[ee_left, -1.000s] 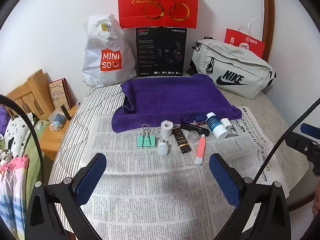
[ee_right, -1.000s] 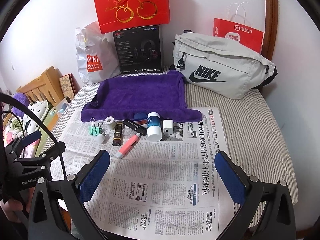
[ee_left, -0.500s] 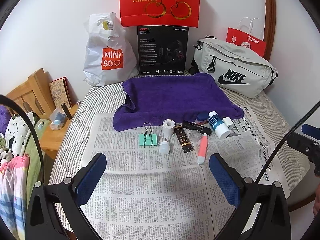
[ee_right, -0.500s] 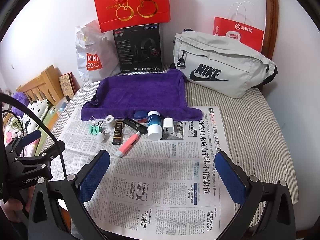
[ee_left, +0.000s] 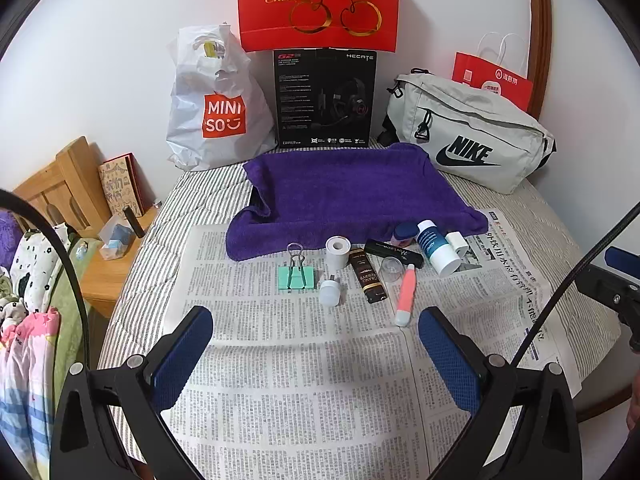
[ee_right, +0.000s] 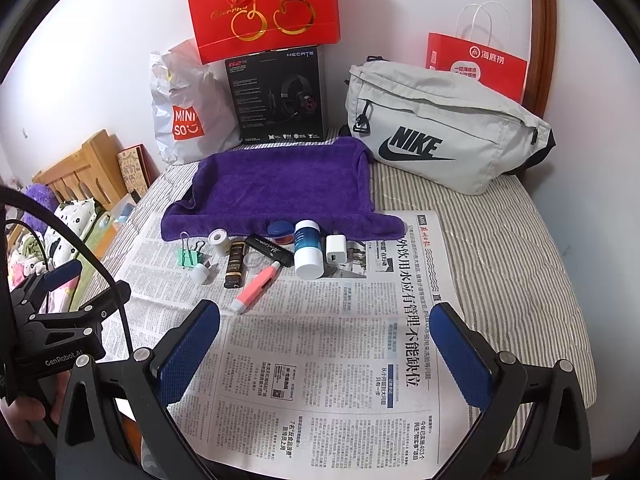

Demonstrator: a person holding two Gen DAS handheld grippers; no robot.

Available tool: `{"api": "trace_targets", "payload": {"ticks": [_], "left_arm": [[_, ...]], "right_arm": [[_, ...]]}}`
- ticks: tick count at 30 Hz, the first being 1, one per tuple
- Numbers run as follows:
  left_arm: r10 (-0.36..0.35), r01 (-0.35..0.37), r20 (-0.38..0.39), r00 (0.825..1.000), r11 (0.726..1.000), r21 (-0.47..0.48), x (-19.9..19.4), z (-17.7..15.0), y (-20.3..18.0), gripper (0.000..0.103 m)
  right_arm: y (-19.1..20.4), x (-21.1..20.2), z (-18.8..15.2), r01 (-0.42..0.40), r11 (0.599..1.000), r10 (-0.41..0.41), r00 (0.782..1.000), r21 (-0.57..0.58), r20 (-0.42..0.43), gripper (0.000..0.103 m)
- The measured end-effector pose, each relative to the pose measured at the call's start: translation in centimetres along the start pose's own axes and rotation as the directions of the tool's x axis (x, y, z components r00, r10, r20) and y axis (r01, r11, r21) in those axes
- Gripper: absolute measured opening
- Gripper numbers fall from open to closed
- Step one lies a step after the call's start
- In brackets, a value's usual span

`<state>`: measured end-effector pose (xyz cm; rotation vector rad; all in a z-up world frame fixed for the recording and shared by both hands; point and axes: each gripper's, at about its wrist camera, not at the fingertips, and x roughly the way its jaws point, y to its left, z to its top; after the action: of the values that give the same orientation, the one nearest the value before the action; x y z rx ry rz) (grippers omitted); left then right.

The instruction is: Organize rigid objects

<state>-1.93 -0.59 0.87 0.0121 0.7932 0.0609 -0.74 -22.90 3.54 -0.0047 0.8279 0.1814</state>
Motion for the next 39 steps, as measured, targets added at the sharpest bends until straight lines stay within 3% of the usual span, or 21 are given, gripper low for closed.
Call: {"api": "trace_targets", "payload": {"ticks": [24, 31, 39], "left_arm": [[0.000, 0.000, -0.016, 1.000, 1.000, 0.001, 0.9, -0.1, 0.1, 0.103], [-0.006, 0.003, -0.048, 0.999, 0.999, -0.054, 4.6, -0.4, 2.3, 0.103], [0.009, -0.020, -0.097, 0.995, 0.993, -0.119, 11.2, -0.5, 4.8, 0.103]], "right_arm": [[-0.3, 0.7, -0.3, 0.003, 1.000, -0.003, 1.000, -0.005, -0.010, 0.103], [-1.8, 3.3, -0.7, 0.016, 1.000, -0.016, 1.000, -0.018, -0.015, 0.103], [-3.3, 8.7, -2.3, 0.055, 0.997, -0.059, 0.995, -0.049, -0.086, 0.103]]}}
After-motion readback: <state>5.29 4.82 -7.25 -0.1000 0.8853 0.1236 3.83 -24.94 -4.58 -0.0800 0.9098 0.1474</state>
